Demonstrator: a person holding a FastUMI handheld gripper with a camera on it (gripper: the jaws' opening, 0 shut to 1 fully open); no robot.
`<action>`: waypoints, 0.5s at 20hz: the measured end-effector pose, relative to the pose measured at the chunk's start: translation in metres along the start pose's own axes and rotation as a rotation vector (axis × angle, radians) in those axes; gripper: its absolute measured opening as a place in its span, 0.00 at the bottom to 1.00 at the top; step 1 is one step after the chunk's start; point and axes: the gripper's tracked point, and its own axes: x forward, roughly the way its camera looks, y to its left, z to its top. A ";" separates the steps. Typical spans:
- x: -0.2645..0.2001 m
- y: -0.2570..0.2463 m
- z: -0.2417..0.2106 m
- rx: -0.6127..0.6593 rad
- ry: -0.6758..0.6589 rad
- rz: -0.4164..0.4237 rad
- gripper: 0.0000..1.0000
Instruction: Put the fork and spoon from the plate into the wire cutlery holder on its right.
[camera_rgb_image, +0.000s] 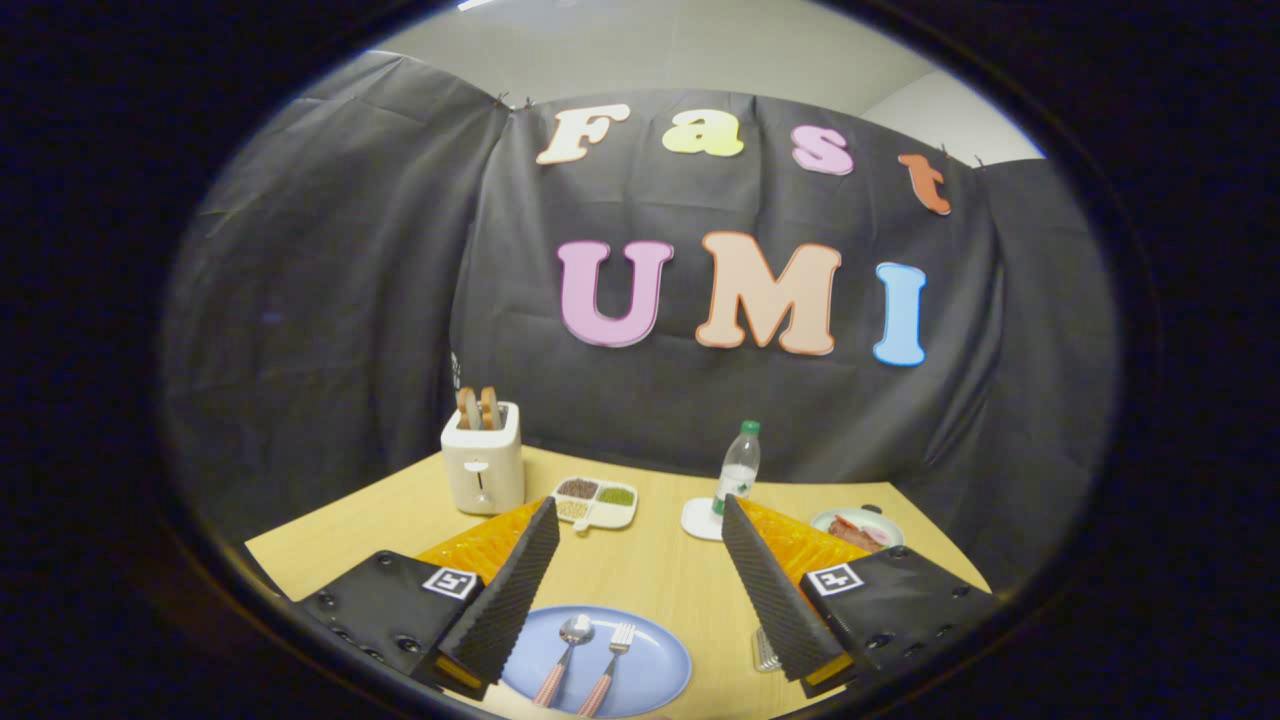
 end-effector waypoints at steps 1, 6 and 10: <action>0.002 0.001 -0.013 -0.006 0.033 0.007 1.00; 0.005 0.004 -0.075 -0.010 0.188 0.025 1.00; 0.004 0.007 -0.118 0.002 0.309 0.038 1.00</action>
